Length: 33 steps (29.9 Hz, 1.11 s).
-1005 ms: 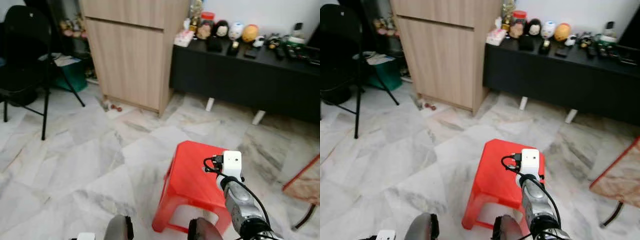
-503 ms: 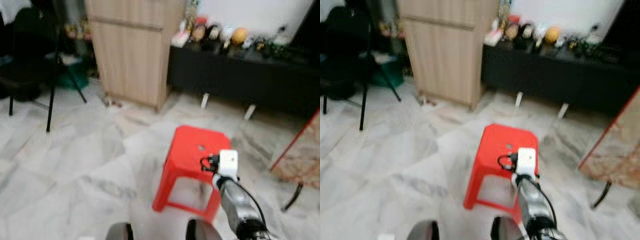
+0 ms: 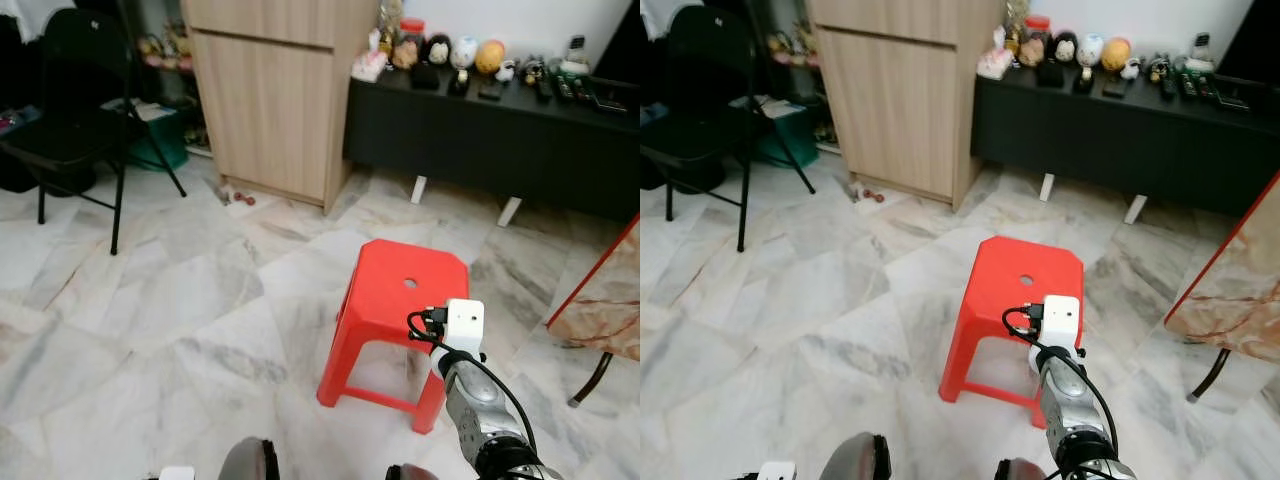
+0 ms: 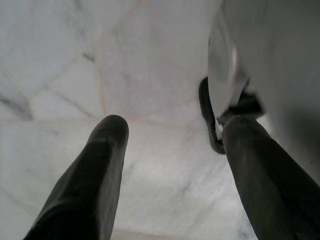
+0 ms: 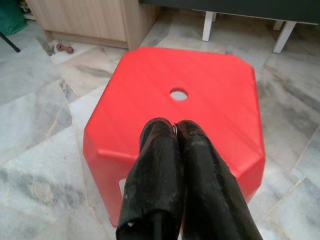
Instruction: Hang keys on a hook
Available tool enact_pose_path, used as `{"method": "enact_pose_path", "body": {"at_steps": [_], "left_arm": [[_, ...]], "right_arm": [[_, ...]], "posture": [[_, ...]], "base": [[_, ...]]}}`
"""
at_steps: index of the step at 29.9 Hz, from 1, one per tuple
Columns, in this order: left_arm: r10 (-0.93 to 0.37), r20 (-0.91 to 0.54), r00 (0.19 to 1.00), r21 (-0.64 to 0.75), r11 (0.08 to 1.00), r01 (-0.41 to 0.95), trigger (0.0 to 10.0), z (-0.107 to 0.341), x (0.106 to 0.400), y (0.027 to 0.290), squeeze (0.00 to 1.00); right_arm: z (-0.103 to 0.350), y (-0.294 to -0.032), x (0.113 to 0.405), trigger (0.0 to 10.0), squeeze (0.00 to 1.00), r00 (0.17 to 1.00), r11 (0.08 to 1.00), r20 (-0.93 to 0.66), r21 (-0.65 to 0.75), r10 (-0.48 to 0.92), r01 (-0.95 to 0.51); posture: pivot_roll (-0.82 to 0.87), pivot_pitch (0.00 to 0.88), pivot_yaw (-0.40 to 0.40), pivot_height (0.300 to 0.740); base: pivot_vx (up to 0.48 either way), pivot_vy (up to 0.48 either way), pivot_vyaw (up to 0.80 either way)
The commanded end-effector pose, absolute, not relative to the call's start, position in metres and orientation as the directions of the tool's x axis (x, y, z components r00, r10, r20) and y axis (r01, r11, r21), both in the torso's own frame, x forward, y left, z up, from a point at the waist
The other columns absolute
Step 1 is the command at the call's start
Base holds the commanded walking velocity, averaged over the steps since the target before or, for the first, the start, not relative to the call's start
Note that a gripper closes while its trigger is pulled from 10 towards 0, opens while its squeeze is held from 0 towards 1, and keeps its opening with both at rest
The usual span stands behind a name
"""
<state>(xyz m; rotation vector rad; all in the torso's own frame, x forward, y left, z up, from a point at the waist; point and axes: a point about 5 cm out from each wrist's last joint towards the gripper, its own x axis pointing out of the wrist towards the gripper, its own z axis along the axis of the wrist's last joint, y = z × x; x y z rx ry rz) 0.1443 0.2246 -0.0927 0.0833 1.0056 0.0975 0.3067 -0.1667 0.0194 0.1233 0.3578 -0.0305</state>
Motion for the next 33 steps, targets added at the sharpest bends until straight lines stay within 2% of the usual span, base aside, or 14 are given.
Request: {"method": "enact_pose_path", "body": {"at_steps": [1, 4, 8, 17, 19, 22, 25, 28, 30, 31, 33], "left_arm": [[0.13, -0.838, 0.531, 0.124, 0.991, -0.047, 10.0, -0.093, 0.142, 0.227, 0.0], [0.143, -0.815, 0.562, 0.158, 0.987, -0.022, 10.0, -0.087, 0.15, 0.235, 0.0], [0.155, -0.779, 0.608, 0.193, 0.981, -0.004, 10.0, -0.079, 0.162, 0.244, 0.0], [0.15, -0.551, 0.821, 0.288, 0.957, 0.019, 10.0, -0.03, 0.228, 0.261, 0.0], [0.11, -0.47, 0.876, 0.296, 0.955, 0.039, 10.0, -0.011, 0.248, 0.26, 0.0], [0.065, -0.411, 0.909, 0.287, 0.956, 0.062, 10.0, 0.002, 0.263, 0.255, 0.0], [-0.092, -0.332, 0.939, 0.24, 0.954, 0.178, 10.0, 0.021, 0.281, 0.235, 0.0], [-0.216, -0.278, 0.936, 0.226, 0.932, 0.282, 10.0, 0.037, 0.292, 0.217, 0.0], [-0.294, -0.249, 0.923, 0.215, 0.912, 0.348, 10.0, 0.047, 0.297, 0.206, 0.0], [-0.294, -0.249, 0.923, 0.215, 0.912, 0.348, 10.0, 0.047, 0.297, 0.206, 0.0], [-0.38, -0.24, 0.893, 0.198, 0.882, 0.429, 10.0, 0.054, 0.299, 0.195, 0.0]], "right_arm": [[0.03, -0.168, 0.314, 10.0, 0.0, 0.949, 0.991, -0.314, 0.124, -0.01, 0.051], [0.035, -0.167, 0.318, 10.0, 0.0, 0.955, 0.989, -0.296, 0.147, 0.011, 0.034], [0.041, -0.166, 0.322, 10.0, 0.0, 0.96, 0.988, -0.279, 0.152, 0.033, 0.01], [0.062, -0.156, 0.336, 10.0, 0.0, 0.963, 0.974, -0.217, 0.194, 0.157, -0.115], [0.067, -0.155, 0.339, 10.0, 0.0, 0.954, 0.973, -0.22, 0.152, 0.205, -0.174], [0.068, -0.157, 0.341, 10.0, 0.0, 0.933, 0.968, -0.259, 0.097, 0.248, -0.231], [0.071, -0.154, 0.341, 10.0, 0.0, 0.878, 0.918, -0.3, -0.016, 0.374, -0.397], [0.084, -0.153, 0.342, 10.0, 0.0, 0.819, 0.849, -0.289, -0.039, 0.495, -0.527], [0.093, -0.146, 0.339, 10.0, 0.0, 0.723, 0.738, -0.294, -0.079, 0.625, -0.67], [0.093, -0.146, 0.339, 10.0, 0.0, 0.723, 0.738, -0.294, -0.079, 0.625, -0.67], [0.102, -0.141, 0.332, 10.0, 0.0, 0.606, 0.599, -0.31, -0.129, 0.732, -0.79]], "posture": [[0.06, 0.029, -0.059, 0.717], [0.07, 0.027, -0.059, 0.74], [0.07, 0.022, -0.057, 0.74], [0.07, 0.03, -0.057, 0.74], [0.06, 0.028, -0.059, 0.74], [0.06, 0.027, -0.06, 0.74], [0.05, 0.031, -0.06, 0.74], [0.05, 0.029, -0.063, 0.74], [0.05, 0.028, -0.062, 0.74], [0.05, 0.028, -0.062, 0.74], [0.05, 0.028, -0.064, 0.74]], "base": [[0.0, 0.0, 0.0], [0.0, 0.0, 0.0], [0.0, 0.0, 0.0], [0.0, 0.0, 0.0], [0.0, 0.0, 0.0], [0.0, 0.0, 0.0], [0.0, 0.0, 0.0], [0.0, 0.0, 0.0], [0.0, 0.0, 0.0], [0.0, 0.0, 0.0], [0.0, 0.0, 0.0]]}}
